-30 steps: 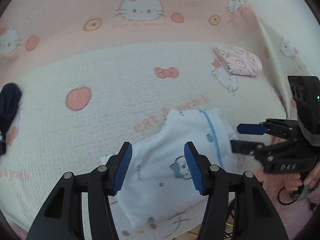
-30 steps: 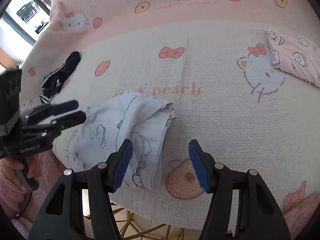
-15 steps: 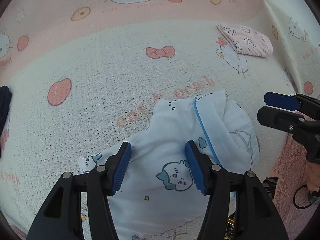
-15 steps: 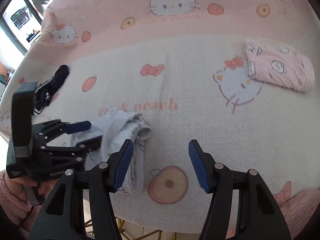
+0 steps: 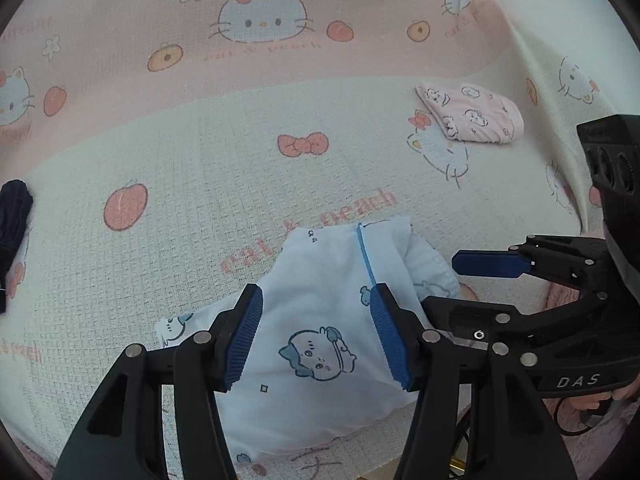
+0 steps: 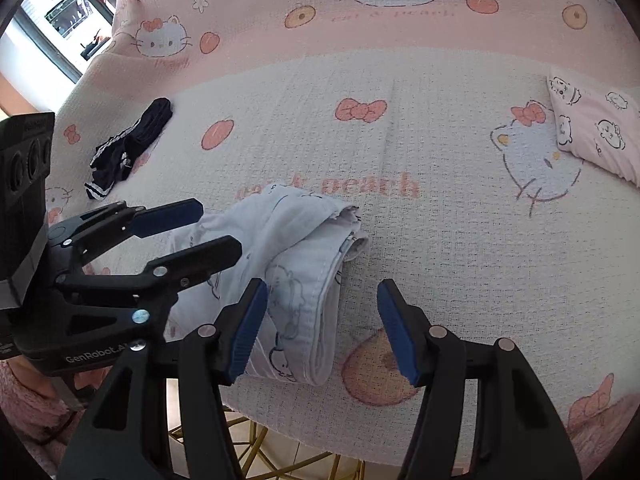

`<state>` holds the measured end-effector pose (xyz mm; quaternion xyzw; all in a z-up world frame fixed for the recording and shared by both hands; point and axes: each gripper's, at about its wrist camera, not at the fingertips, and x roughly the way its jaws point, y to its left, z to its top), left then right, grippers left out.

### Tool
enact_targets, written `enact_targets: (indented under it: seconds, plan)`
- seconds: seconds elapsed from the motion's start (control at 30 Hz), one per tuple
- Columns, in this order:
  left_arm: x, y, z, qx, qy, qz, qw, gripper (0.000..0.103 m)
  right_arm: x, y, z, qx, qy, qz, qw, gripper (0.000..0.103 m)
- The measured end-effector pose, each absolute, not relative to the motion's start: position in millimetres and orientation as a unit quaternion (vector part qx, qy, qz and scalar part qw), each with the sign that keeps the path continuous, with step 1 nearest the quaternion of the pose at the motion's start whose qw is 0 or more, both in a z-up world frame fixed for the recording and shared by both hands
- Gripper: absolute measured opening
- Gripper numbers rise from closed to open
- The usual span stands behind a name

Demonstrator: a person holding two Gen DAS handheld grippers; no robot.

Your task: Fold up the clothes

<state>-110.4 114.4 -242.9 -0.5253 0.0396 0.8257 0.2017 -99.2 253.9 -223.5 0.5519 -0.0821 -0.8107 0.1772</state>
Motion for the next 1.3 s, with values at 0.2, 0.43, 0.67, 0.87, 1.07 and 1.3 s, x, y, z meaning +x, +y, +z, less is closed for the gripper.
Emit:
enact_targets:
  seconds: [0.2, 0.43, 0.67, 0.87, 1.07, 1.3]
  plan:
    - [-106, 111, -236, -0.505, -0.003, 0.828, 0.243, 0.058, -99, 274, -221, 0.550, -0.145, -0.804, 0.172, 0.060]
    - [-107, 121, -252, -0.531, 0.006, 0.809, 0.253, 0.058, -104, 278, -227, 0.562, -0.156, -0.796, 0.163, 0.060]
    - [-107, 114, -252, -0.532, 0.022, 0.816, 0.223, 0.058, -101, 257, -231, 0.570, -0.087, -0.801, 0.164, 0.060]
    - [-106, 103, -255, -0.536, -0.004, 0.817, 0.212, 0.058, -101, 256, -235, 0.575, -0.099, -0.791, 0.184, 0.060]
    - [-105, 89, -260, -0.544, -0.030, 0.813, 0.206, 0.058, -105, 245, -245, 0.592, -0.113, -0.770, 0.210, 0.060]
    - [-106, 89, -263, -0.550, -0.034, 0.808, 0.209, 0.058, -106, 252, -246, 0.586, -0.146, -0.770, 0.208, 0.060]
